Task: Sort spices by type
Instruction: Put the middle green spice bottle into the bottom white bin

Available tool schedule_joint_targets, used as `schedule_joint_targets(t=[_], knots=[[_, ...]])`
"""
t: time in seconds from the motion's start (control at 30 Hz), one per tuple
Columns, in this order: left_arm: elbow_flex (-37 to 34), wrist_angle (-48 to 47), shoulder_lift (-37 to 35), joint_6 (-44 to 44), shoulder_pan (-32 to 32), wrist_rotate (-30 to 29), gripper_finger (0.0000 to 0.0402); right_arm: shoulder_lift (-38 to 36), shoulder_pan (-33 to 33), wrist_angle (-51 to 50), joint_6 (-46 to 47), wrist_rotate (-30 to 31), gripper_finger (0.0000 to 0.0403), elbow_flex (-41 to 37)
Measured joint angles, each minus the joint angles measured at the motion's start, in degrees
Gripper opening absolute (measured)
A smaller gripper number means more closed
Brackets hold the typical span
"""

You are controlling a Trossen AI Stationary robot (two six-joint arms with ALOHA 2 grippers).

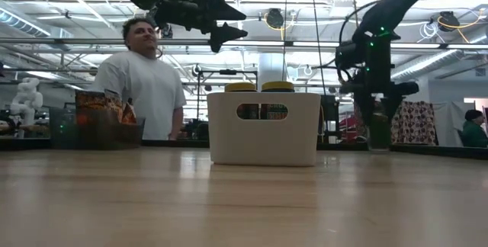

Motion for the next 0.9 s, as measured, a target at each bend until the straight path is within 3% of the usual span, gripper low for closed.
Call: schedule_joint_targets(t=[0.47, 0.67, 0.9], knots=[[0.0, -0.1, -2.6, -1.3, 0.0, -0.1, 0.0242, 0.0, 10.2, -12.9, -3.0, 0.2, 0.0227, 20.7], [0.0, -5.0, -9.7, -0.9, 0.0, -6.2, 0.0242, 0.0, 17.2, -13.1, -3.2, 0.3, 0.0227, 28.9], [0.0, -19.1, -17.7, -0.7, 0.0, -13.2, 0.0242, 0.0, 26.6, -10.7, -4.0, 0.3, 0.0227, 34.1]])
